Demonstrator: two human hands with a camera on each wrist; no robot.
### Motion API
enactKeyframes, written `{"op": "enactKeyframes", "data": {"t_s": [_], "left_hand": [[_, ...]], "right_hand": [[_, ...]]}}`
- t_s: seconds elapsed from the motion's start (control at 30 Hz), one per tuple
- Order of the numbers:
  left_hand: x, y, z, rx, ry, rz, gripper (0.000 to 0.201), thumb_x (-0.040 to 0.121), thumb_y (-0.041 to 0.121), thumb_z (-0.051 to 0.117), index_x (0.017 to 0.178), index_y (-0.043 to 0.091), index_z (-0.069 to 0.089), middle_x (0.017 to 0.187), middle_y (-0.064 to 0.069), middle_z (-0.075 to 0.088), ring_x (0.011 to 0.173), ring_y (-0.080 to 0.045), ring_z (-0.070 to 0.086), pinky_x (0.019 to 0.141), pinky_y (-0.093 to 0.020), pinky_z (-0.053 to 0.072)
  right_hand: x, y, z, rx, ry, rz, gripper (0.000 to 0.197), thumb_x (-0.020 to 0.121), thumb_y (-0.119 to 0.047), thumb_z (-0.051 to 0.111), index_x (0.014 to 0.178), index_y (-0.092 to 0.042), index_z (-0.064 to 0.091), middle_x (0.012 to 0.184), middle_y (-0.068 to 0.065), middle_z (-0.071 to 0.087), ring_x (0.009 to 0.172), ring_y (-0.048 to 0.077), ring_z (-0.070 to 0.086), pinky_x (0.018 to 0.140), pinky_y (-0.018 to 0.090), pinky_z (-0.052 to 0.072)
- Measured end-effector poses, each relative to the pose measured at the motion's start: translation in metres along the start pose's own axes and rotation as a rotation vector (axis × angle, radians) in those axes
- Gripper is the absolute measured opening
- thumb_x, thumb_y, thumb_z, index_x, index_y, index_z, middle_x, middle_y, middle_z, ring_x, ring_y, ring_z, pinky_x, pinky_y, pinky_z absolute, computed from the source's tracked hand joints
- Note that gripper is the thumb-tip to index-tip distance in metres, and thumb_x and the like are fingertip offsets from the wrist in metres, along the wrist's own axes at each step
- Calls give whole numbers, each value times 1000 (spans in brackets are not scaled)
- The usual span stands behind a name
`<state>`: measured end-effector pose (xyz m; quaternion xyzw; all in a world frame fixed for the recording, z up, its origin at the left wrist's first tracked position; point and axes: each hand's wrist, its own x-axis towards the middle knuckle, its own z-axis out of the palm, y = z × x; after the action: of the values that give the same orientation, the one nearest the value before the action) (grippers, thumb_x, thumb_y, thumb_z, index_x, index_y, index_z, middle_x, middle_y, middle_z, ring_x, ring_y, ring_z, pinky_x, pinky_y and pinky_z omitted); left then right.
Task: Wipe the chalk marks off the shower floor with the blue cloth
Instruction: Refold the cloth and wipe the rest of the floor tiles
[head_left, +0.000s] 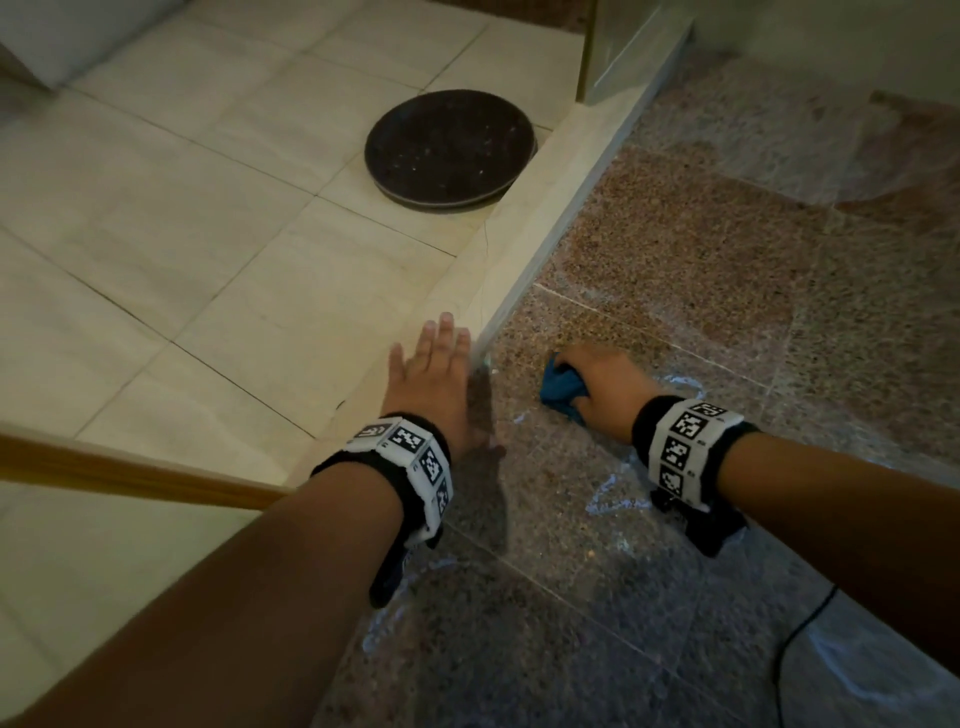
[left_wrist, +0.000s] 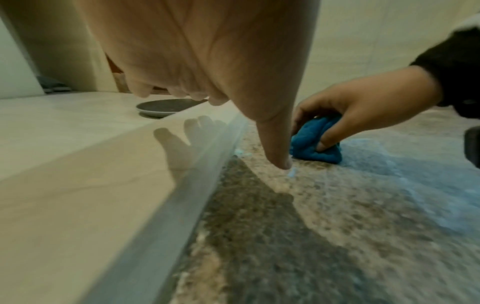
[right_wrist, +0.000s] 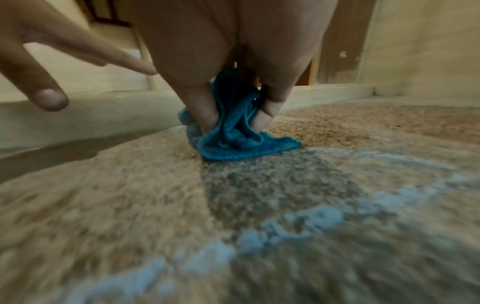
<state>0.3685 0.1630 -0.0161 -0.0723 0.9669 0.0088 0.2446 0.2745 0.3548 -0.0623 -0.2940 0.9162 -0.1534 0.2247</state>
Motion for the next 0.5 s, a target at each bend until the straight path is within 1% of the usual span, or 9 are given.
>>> {"op": "enactKeyframes", "data": {"t_s": [0.07,0.1,0.17,0.23,0.3,0.37,0.43,0.5], "left_hand": [[2,-13,1,-26,-18,-71,106,89,59,53,151,13,-19,157,-7,-28,147,-24,-18,119,-47,-2],[3,-18,4,-61,-34,-89,96,94,55,47,151,13,-18,158,-7,-26,147,-23,-17,119,-45,0],[5,-24,10,-140,-56,-95,77,102,42,36,152,15,-15,159,-5,-23,148,-23,-13,119,-43,5],[6,-28,14,-174,-42,-77,67,105,31,31,153,16,-13,160,-5,-20,149,-23,-10,118,-42,8],[8,-32,15,-181,-25,-63,64,105,25,30,153,16,-12,160,-5,-19,149,-23,-9,119,-40,9],[9,-33,15,-165,-24,-60,65,104,23,31,153,17,-12,160,-5,-19,149,-23,-9,118,-39,9],[10,-33,15,-157,-31,-61,67,104,23,33,153,17,-12,160,-5,-19,149,-23,-9,118,-39,9],[10,-32,17,-156,-27,-62,68,104,22,34,153,18,-13,160,-5,-19,149,-23,-9,118,-38,8]], "right_hand": [[9,-3,0,32,52,34,29,84,-7,55,112,-12,51,117,12,52,101,29,49,82,34,43],[13,-5,1,34,71,44,28,85,-7,55,113,-11,52,118,13,51,102,29,49,82,33,41],[22,-9,2,54,119,52,29,87,-7,53,116,-8,53,120,14,50,107,31,48,86,33,39],[31,-14,2,90,191,47,31,88,-7,53,119,-8,53,123,15,48,111,32,46,92,34,39],[40,-22,2,129,252,39,33,89,-8,53,122,-8,53,126,15,46,115,33,45,98,36,38],[49,-33,4,178,272,39,34,91,-10,53,124,-7,52,128,16,46,116,32,45,100,35,37],[56,-46,9,180,230,47,34,91,-13,53,125,-8,53,128,16,46,116,31,46,99,34,36],[57,-58,18,82,185,15,32,91,-13,52,123,-9,55,127,15,47,117,32,45,101,36,35]]}}
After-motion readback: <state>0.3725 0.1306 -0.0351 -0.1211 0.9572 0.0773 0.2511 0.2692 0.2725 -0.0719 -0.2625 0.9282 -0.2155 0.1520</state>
